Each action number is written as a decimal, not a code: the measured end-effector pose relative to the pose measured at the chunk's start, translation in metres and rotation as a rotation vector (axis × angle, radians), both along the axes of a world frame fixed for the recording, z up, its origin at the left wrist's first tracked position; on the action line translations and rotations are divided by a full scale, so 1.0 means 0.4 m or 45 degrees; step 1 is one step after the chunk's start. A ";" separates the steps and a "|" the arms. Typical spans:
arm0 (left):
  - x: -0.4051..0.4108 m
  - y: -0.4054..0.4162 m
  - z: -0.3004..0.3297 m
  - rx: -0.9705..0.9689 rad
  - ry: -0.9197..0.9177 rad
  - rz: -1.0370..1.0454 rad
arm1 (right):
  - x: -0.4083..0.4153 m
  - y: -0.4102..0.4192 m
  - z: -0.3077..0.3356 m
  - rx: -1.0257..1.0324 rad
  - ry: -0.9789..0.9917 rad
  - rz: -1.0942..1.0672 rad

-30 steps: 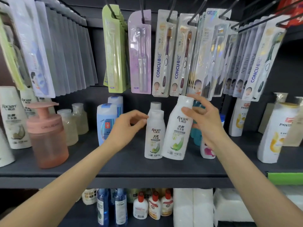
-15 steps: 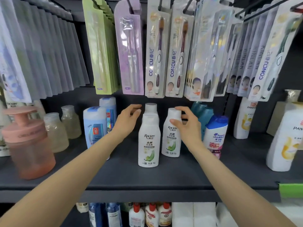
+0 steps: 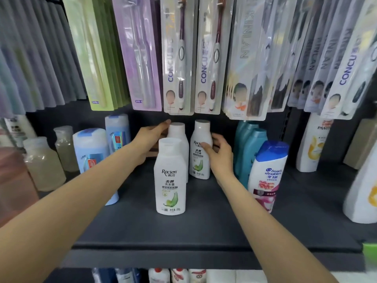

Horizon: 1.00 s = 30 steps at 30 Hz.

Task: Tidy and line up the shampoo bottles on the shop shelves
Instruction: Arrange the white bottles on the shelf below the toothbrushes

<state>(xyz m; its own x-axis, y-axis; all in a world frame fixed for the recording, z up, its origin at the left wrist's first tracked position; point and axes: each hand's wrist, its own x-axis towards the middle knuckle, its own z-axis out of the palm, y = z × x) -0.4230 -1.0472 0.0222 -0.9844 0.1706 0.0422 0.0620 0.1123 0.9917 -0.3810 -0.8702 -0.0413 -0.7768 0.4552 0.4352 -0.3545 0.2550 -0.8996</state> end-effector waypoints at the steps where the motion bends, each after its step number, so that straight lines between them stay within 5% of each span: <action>1: -0.004 0.000 -0.002 0.006 -0.011 0.000 | -0.004 0.003 -0.008 -0.038 0.001 0.018; 19: -0.019 -0.004 -0.008 0.010 0.004 -0.030 | -0.101 -0.024 0.007 -0.073 -0.057 0.197; 30: -0.016 -0.002 -0.007 0.005 -0.013 -0.019 | -0.097 0.005 -0.048 0.603 0.095 0.124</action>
